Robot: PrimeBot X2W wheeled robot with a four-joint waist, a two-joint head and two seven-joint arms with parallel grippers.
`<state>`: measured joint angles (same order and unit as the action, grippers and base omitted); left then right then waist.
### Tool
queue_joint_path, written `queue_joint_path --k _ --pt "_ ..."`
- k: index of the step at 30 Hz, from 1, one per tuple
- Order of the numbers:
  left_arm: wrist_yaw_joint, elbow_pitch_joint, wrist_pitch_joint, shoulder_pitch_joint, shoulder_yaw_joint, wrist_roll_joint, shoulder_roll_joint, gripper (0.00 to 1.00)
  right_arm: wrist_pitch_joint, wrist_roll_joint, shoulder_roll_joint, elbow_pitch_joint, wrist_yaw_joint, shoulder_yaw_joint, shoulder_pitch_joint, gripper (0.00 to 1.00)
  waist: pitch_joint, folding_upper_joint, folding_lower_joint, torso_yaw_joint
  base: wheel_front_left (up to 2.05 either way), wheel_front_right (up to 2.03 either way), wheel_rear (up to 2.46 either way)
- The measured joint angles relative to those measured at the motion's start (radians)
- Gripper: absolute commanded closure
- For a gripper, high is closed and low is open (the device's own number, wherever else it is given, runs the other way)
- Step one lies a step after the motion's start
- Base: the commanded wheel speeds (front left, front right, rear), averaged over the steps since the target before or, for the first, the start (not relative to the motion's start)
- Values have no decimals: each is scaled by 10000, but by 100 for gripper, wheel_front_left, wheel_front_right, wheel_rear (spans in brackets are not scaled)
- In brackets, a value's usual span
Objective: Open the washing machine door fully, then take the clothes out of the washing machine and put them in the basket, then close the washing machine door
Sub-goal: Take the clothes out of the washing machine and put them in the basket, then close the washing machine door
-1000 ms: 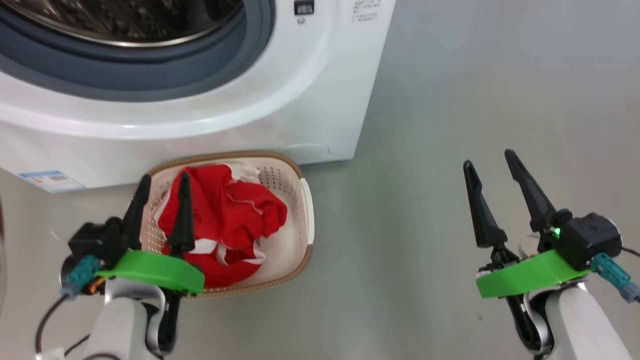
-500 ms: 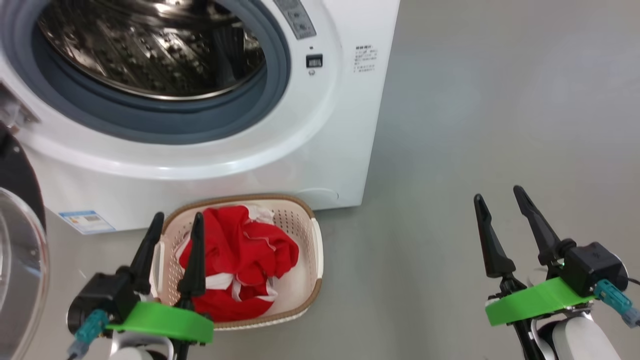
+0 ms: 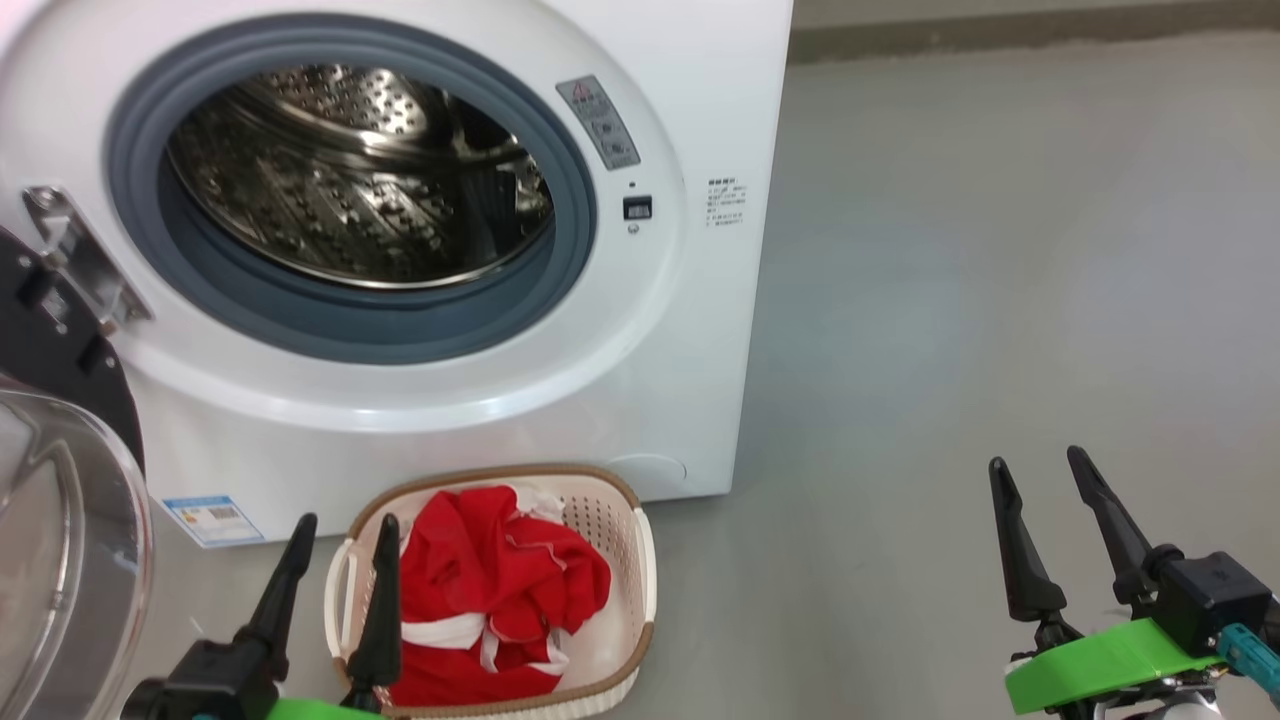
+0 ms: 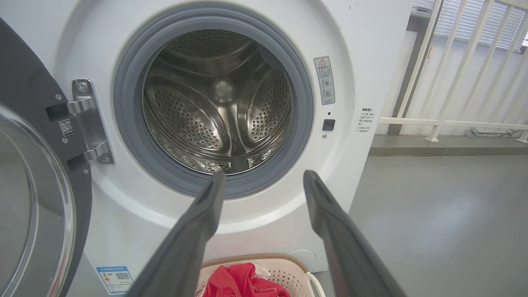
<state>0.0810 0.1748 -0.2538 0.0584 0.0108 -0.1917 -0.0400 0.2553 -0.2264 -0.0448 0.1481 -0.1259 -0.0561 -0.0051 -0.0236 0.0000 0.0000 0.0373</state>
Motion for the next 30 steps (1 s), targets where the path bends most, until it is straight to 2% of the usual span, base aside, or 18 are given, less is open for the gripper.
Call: queue_joint_path --k 17,30 --pt "-221 -387 0 -780 -58 150 -130 0 0 8 35 -144 0 -92 373 0 650 0 0 -29 -5 5 0" --pt "-288 -520 0 -804 146 153 -318 0 0 -13 54 -140 0 -27 436 0 618 0 0 8 -107 107 0"
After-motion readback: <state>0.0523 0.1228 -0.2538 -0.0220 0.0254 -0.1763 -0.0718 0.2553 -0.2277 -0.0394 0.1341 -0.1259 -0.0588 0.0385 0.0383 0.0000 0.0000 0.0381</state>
